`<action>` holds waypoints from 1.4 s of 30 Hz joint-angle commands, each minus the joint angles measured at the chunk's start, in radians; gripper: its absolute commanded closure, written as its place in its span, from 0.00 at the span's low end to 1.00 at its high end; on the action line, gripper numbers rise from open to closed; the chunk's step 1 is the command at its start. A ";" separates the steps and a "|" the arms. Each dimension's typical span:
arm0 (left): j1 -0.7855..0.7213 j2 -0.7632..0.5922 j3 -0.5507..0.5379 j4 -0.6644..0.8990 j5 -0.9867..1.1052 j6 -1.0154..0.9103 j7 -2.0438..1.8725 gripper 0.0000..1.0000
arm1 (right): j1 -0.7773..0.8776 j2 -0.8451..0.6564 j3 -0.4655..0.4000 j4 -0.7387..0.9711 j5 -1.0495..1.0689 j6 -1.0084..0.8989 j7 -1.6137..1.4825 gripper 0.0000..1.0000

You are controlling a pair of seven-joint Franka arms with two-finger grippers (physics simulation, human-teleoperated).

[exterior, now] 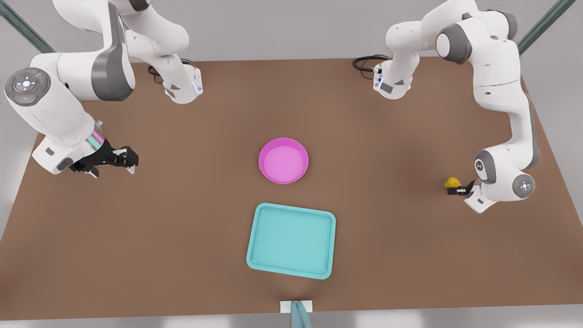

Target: Place the orange on the plate with the left arm and the plate on the tray with the right arm

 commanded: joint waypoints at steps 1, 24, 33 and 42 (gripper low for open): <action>-0.002 -0.001 0.004 -0.028 0.004 0.134 0.270 0.00 | 0.000 -0.001 0.000 -0.003 0.001 0.003 -0.002 0.00; 0.000 0.047 0.021 -0.128 -0.005 0.197 0.258 0.14 | 0.000 0.009 -0.008 -0.005 0.001 0.004 -0.004 0.00; -0.009 -0.010 0.021 -0.127 -0.005 0.105 0.180 0.30 | 0.000 0.012 -0.008 -0.011 0.002 0.006 -0.007 0.00; -0.662 -0.050 -0.014 0.100 -0.077 -0.236 -0.464 0.30 | 0.000 0.022 -0.009 -0.011 0.002 0.007 -0.012 0.00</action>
